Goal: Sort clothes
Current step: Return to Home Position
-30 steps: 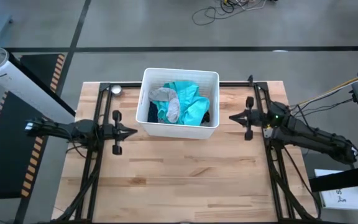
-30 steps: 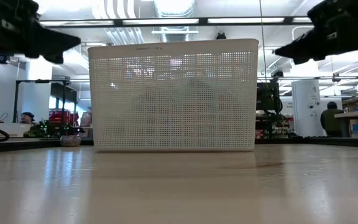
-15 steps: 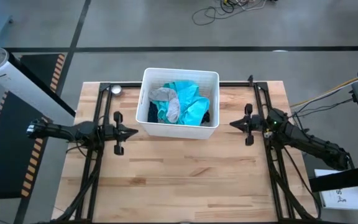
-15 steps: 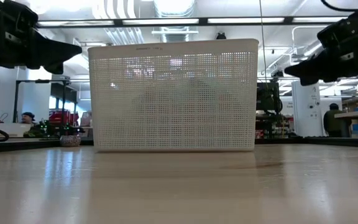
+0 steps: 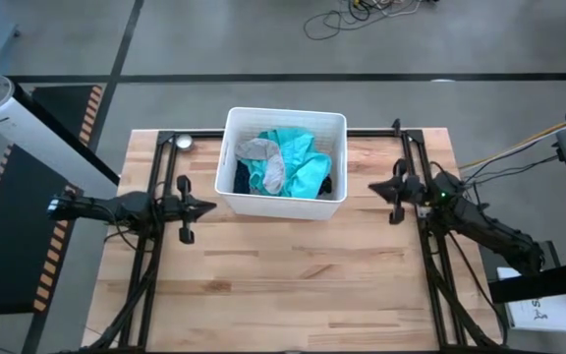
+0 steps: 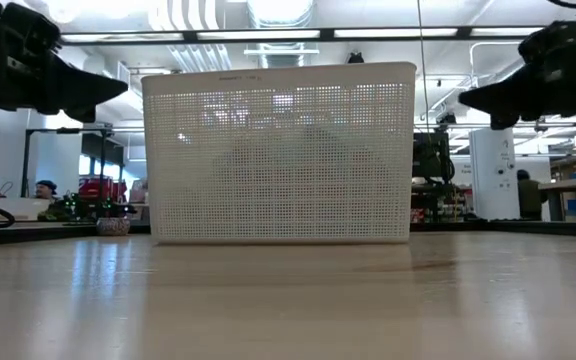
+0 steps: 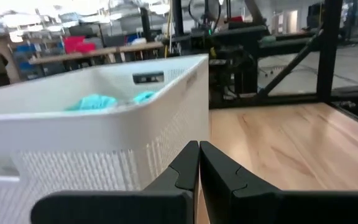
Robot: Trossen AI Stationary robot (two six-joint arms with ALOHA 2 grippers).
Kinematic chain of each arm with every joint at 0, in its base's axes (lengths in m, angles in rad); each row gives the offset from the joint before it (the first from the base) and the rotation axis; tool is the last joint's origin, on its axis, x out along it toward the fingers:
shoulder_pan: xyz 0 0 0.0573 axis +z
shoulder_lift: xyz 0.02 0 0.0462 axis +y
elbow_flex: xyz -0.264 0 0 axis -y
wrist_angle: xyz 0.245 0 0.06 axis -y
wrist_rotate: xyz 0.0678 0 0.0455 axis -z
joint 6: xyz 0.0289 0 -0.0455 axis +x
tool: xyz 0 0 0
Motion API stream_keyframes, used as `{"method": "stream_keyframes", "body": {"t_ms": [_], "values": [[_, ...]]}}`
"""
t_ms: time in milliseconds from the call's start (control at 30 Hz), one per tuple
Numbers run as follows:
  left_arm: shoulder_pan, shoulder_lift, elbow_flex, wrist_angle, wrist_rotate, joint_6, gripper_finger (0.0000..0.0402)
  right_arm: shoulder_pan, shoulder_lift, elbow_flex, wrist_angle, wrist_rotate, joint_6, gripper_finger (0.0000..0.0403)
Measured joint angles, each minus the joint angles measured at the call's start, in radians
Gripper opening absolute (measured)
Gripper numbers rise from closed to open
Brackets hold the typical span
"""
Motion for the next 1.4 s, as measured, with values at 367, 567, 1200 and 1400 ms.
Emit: {"method": "stream_keyframes", "body": {"t_ms": [367,567,1200,1400], "values": [[0.0,0.0,-0.013,0.104,-0.019,0.052,0.0,0.091,0.028,-0.018,0.135,0.313,0.051,0.0],[0.0,0.0,-0.013,0.129,-0.03,0.081,0.0,0.196,0.026,-0.019,0.214,0.327,0.05,0.0],[0.0,0.0,-0.019,0.103,-0.088,0.068,0.0,0.328,0.125,-0.02,0.143,0.488,-0.01,0.0],[0.0,0.002,-0.026,0.072,-0.086,0.035,0.0,0.328,0.123,-0.02,0.038,0.529,-0.037,0.0]]}}
